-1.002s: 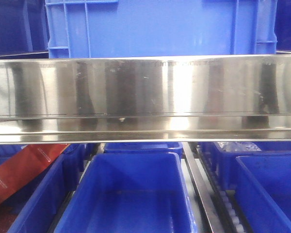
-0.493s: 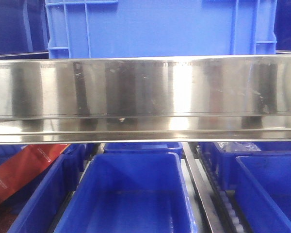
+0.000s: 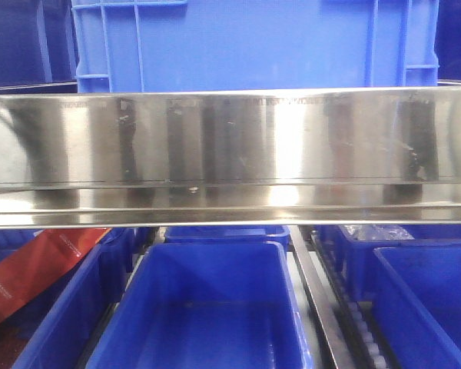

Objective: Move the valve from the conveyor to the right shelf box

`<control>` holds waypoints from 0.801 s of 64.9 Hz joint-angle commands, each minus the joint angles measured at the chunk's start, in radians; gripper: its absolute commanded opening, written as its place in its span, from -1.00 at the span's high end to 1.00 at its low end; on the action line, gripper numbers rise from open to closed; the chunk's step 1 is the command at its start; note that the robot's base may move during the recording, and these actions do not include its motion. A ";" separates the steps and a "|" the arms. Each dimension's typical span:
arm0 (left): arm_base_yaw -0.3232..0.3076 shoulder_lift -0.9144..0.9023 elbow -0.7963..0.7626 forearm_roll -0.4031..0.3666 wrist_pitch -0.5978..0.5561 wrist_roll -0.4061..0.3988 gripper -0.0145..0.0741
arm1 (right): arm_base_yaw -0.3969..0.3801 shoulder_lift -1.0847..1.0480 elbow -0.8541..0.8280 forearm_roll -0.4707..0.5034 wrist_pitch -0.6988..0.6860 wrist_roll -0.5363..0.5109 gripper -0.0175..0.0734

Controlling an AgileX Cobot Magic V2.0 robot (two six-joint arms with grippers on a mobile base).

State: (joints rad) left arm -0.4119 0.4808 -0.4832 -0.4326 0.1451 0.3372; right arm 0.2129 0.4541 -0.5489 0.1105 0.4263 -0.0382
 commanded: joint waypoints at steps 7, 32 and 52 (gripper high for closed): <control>-0.001 -0.006 0.002 -0.010 -0.021 0.000 0.92 | -0.004 -0.014 0.003 -0.007 -0.015 -0.005 0.98; -0.001 -0.006 0.002 -0.010 -0.025 0.000 0.92 | -0.132 -0.226 0.314 -0.143 -0.367 -0.005 0.98; -0.001 -0.006 0.002 -0.010 -0.028 0.000 0.92 | -0.266 -0.298 0.516 -0.096 -0.533 -0.003 0.98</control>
State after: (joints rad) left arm -0.4119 0.4794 -0.4832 -0.4326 0.1352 0.3372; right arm -0.0378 0.1702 -0.0717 0.0054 -0.0091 -0.0382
